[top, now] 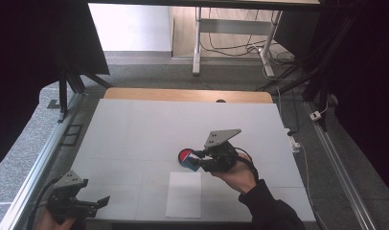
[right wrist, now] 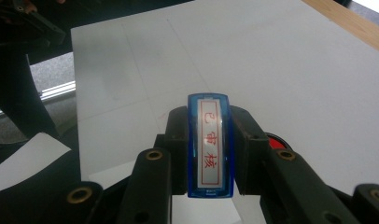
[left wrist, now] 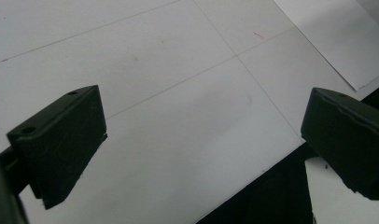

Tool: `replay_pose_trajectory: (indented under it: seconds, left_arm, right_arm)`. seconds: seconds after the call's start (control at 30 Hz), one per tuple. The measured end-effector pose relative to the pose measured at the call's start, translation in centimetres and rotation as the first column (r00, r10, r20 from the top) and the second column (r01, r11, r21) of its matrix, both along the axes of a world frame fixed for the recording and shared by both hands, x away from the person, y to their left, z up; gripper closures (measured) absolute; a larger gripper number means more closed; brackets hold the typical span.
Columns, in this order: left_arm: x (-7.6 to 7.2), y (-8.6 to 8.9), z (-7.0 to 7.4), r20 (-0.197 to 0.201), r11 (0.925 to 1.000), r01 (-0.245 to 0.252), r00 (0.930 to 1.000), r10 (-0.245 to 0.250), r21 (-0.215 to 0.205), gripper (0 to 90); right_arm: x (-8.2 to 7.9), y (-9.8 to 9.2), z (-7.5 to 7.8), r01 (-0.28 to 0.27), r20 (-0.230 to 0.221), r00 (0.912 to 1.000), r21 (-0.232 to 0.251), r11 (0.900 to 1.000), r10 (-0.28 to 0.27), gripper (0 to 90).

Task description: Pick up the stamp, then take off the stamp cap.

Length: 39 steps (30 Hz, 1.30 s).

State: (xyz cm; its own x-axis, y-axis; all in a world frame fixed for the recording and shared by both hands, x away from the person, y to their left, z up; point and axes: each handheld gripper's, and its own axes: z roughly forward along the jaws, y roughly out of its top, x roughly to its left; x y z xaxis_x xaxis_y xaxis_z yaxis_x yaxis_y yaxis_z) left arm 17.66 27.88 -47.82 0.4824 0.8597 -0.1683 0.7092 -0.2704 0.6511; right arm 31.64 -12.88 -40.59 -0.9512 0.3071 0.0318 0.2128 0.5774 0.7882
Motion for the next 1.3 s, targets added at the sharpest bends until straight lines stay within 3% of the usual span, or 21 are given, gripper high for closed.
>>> replay_pose_trajectory:
  seconds: [0.2, 0.8, 1.07, 1.17, 1.3]
  left_arm:
    - [0.0, 0.0, 0.0, -0.002, 1.0000, 0.002, 1.0000, -0.002, 0.000, 0.5]
    - [-0.1, -0.1, 0.1, 0.007, 0.9999, 0.011, 0.9999, -0.011, 0.003, 0.6]
    - [0.4, -0.7, 0.3, 0.028, 0.9956, 0.086, 0.9960, -0.085, -0.037, 0.0]
    - [0.8, -1.2, 0.3, 0.044, 0.9896, 0.137, 0.9899, -0.135, -0.046, 0.0]
    - [1.3, -2.0, 0.4, 0.073, 0.9762, 0.206, 0.9767, -0.202, -0.067, 0.5]
  right_arm:
    - [-0.2, 0.6, 0.1, -0.030, 0.004, 0.9996, 0.003, 1.000, 0.030, 71.6]
    - [-0.6, 0.4, 0.1, -0.052, 0.002, 0.9986, 0.012, 0.999, 0.052, 71.6]
    - [-0.9, 0.4, 0.4, -0.063, 0.010, 0.9980, 0.009, 0.998, 0.063, 71.7]
    - [-0.9, 0.3, 0.5, -0.061, 0.011, 0.9981, 0.014, 0.998, 0.061, 71.6]
    - [-1.0, 0.2, 0.7, -0.059, 0.012, 0.9982, 0.021, 0.998, 0.058, 71.6]
